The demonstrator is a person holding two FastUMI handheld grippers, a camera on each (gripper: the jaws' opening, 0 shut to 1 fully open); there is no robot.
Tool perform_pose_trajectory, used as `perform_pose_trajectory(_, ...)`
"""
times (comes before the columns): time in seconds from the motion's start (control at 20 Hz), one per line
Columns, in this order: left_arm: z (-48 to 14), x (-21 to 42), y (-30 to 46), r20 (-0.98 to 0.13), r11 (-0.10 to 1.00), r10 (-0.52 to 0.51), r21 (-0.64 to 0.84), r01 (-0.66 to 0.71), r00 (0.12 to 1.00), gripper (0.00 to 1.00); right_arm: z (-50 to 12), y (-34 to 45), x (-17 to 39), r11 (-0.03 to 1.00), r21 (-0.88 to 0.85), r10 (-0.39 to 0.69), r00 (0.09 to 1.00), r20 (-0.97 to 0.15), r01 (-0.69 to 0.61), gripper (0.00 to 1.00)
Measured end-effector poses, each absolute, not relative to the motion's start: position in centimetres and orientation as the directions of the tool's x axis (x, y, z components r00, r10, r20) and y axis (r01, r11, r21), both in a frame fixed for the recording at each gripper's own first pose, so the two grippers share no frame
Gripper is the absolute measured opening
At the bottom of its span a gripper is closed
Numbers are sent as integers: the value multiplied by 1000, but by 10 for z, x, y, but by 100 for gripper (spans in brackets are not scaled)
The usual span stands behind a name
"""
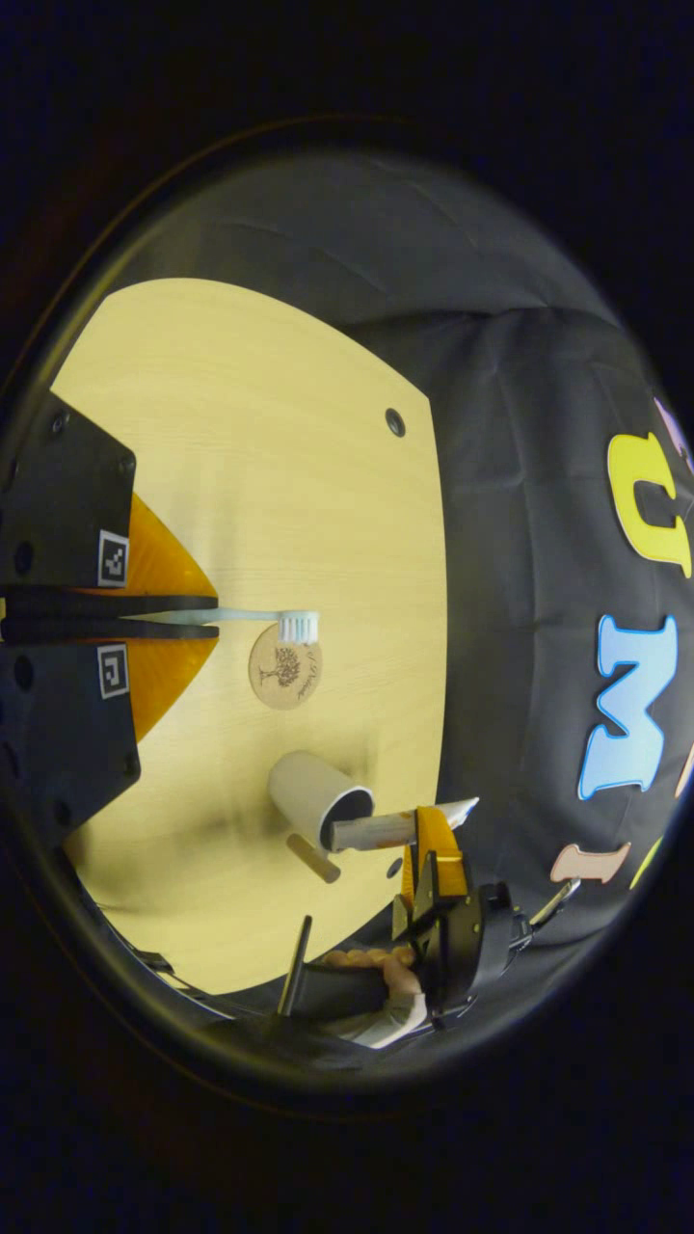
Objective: Put the toothbrush and toothpaste on the desktop into the cup, then pick up the cup and place it on the coaster on the desktop.
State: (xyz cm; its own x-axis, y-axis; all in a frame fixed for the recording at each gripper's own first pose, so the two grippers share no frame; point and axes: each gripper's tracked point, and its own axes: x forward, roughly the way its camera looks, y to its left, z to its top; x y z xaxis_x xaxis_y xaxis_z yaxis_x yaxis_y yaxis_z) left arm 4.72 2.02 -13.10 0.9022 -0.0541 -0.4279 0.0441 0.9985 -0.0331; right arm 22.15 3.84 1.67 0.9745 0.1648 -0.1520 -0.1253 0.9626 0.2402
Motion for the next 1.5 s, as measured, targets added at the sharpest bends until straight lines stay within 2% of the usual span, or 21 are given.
perform_pose_trajectory(0.2,-134,50,26,-438,999,-42,-37,29,898,7,19,46,222,969,203,160,984,-73,-142,11)
perform_pose_trajectory(0.3,-130,53,25,-439,999,-34,-35,21,898,7,10,43,222,973,197,139,987,-78,-122,11)
perform_pose_trajectory(0.6,-118,62,23,-441,999,-32,-39,16,897,8,-1,43,214,966,214,164,984,-71,-146,11)
perform_pose_trajectory(0.65,-118,64,23,-439,999,-30,-38,14,898,7,-4,42,213,965,215,166,984,-72,-147,19)
perform_pose_trajectory(0.7,-118,65,22,-437,999,-30,-39,15,899,8,-4,43,210,964,215,173,982,-72,-154,19)
perform_pose_trajectory(0.9,-113,69,16,-429,999,-39,-46,21,903,8,-15,44,198,966,200,185,978,-96,-164,32)
perform_pose_trajectory(0.95,-109,71,13,-426,999,-41,-47,23,904,8,-21,45,195,967,192,187,976,-107,-165,41)
perform_pose_trajectory(1.0,-107,75,12,-424,998,-44,-49,26,905,7,-21,44,192,968,191,186,977,-106,-163,45)
perform_pose_trajectory(1.05,-106,78,12,-421,998,-46,-50,27,906,7,-22,44,190,968,191,183,977,-106,-160,40)
perform_pose_trajectory(1.1,-105,77,12,-418,998,-49,-52,30,907,8,-21,46,186,965,196,196,975,-104,-173,41)
perform_pose_trajectory(1.15,-105,78,11,-415,998,-52,-53,33,909,7,-21,46,183,965,193,197,975,-104,-174,55)
perform_pose_trajectory(1.3,-107,86,12,-400,998,-59,-52,41,915,6,-11,43,171,964,194,199,977,-75,-182,55)
perform_pose_trajectory(1.35,-107,88,13,-392,998,-61,-49,46,918,7,-7,43,167,961,205,204,977,-61,-187,67)
perform_pose_trajectory(1.4,-107,91,15,-383,998,-64,-45,50,922,7,-1,39,162,958,215,202,978,-48,-188,75)
perform_pose_trajectory(1.5,-106,97,23,-365,997,-70,-39,60,928,7,12,32,151,953,238,196,981,-9,-188,78)
